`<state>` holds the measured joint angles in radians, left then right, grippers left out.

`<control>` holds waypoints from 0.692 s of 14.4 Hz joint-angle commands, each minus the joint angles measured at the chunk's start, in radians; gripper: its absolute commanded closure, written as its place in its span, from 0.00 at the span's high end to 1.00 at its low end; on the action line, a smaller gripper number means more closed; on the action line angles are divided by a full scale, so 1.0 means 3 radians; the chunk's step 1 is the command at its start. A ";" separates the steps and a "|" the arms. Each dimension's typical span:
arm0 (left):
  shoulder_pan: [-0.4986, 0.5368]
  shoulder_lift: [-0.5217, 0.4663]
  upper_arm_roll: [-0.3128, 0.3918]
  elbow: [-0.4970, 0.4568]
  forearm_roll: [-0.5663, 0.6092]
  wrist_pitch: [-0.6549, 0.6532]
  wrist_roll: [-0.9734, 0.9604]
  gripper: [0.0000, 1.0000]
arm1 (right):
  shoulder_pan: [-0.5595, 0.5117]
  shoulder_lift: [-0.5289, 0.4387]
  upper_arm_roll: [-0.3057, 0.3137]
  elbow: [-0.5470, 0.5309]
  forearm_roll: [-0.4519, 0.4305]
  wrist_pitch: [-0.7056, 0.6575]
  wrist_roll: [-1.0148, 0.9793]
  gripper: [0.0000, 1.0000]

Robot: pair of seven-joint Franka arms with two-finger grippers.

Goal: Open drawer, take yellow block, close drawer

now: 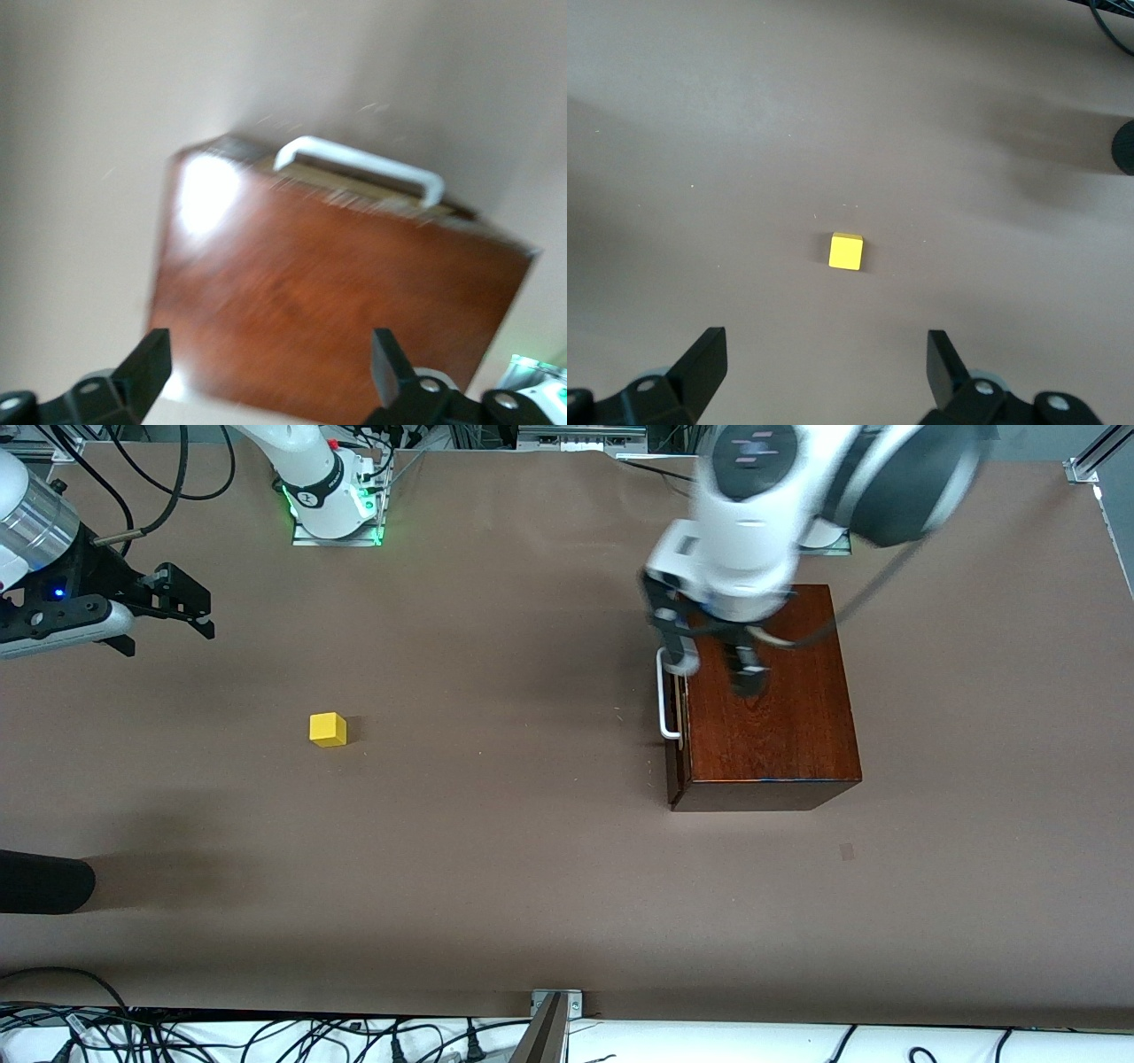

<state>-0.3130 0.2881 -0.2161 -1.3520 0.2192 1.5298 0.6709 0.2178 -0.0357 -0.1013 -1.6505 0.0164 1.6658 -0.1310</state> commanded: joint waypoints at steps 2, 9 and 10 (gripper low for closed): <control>0.0312 0.0032 0.0305 0.0304 -0.0040 -0.0037 -0.0271 1.00 | -0.0025 0.0022 0.0021 0.0082 -0.0045 -0.0097 -0.0044 1.00; 0.0573 -0.0729 0.0444 -0.0396 -0.0460 -0.0022 -0.2051 1.00 | -0.0025 0.0022 0.0021 0.0082 -0.0045 -0.0102 -0.0044 1.00; 0.0573 -0.0837 0.0480 -0.0533 -0.0470 0.0003 -0.2153 1.00 | -0.0025 0.0022 0.0021 0.0082 -0.0045 -0.0097 -0.0044 1.00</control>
<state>-0.1547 0.1524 -0.0889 -1.3721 0.1051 1.5107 0.1044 0.2178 -0.0358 -0.1012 -1.6501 0.0164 1.6600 -0.1311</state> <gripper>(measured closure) 0.000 0.000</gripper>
